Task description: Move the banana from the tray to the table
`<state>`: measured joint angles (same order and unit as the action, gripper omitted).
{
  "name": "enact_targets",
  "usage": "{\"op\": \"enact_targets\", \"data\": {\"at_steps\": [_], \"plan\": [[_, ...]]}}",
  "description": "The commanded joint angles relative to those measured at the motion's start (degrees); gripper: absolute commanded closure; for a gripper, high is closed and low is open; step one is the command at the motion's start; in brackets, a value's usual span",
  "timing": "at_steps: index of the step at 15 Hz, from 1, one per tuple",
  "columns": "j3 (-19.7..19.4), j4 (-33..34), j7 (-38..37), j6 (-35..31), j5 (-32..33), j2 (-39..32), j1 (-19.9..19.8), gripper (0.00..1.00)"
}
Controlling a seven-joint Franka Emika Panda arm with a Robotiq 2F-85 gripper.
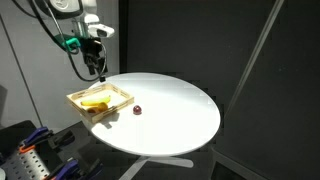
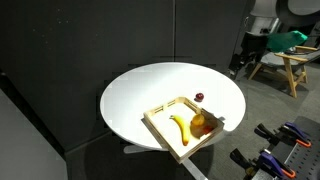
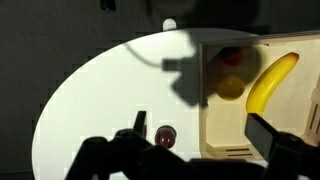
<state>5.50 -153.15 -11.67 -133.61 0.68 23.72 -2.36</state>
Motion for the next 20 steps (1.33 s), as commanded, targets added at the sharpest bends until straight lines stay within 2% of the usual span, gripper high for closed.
{"op": "enact_targets", "data": {"at_steps": [1, 9, 18, 20], "plan": [[2.29, 2.94, -5.28, -1.34, 1.71, -5.48, 0.36, 0.0], [4.58, 7.51, -11.9, -1.27, 3.57, -13.69, 2.81, 0.0], [4.33, 9.38, -14.6, -2.93, 4.72, -18.99, 5.75, 0.0], [3.76, 8.22, -12.78, -2.55, 3.36, -18.18, 6.13, 0.0]]}}
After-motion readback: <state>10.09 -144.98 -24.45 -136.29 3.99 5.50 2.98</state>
